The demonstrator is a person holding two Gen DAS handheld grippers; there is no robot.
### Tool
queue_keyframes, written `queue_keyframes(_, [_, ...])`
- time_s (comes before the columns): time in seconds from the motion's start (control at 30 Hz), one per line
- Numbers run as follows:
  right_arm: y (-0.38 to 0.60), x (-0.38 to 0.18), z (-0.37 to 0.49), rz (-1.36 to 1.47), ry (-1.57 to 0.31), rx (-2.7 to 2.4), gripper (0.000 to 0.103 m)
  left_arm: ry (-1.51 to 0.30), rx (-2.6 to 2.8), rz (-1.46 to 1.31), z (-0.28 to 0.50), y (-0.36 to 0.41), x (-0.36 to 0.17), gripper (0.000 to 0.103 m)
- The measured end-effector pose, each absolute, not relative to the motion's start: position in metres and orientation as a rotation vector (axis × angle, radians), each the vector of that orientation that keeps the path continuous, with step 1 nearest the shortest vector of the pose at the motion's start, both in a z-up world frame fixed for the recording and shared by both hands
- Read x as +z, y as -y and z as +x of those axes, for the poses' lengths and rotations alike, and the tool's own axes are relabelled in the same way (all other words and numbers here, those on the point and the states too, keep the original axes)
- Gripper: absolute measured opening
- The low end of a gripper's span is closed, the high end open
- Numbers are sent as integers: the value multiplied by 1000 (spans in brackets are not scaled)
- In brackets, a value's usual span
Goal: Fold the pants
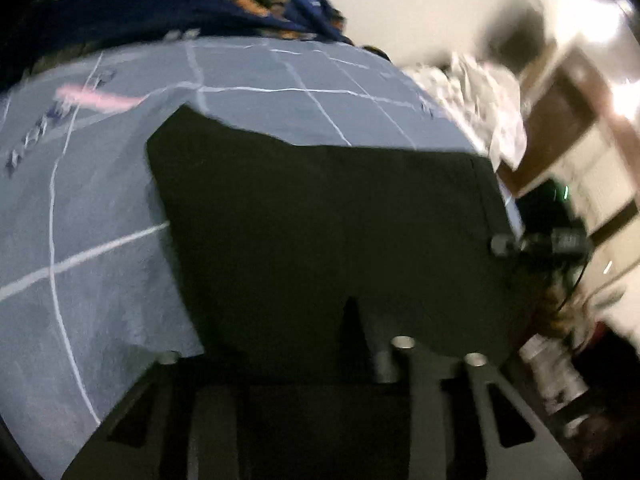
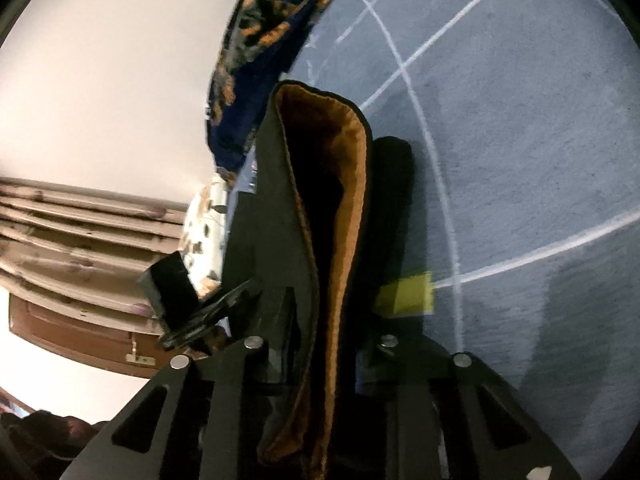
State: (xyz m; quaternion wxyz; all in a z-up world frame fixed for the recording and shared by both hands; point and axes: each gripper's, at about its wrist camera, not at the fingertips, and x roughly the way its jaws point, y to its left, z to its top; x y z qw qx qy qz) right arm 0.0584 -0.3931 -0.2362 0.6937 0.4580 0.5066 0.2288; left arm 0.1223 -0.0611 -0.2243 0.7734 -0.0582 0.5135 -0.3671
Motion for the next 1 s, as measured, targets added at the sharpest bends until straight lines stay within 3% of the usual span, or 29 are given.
queue_keyframes(0.17, [397,-244,57,1017,-1152,506,20,-1106,-810,-101,114,63,-218,24])
queue_keyframes(0.3, [395,-242,59,999,-1156,506,20,-1176,-841,-211,123,47,-231,31])
queue_keyframes(0.5, [396,-244,59,1014,-1159,494,19,-1181,-888,-251,126,45,-235,31])
queue_keyframes(0.73, [391,-234,56,1048,-1120,485,20,-1095,-782,-116,104,60,-216,14])
queue_keyframes(1.0, [367,-211,56,1024,-1099,533,19,-1047,-688,-31,83,51,-191,14])
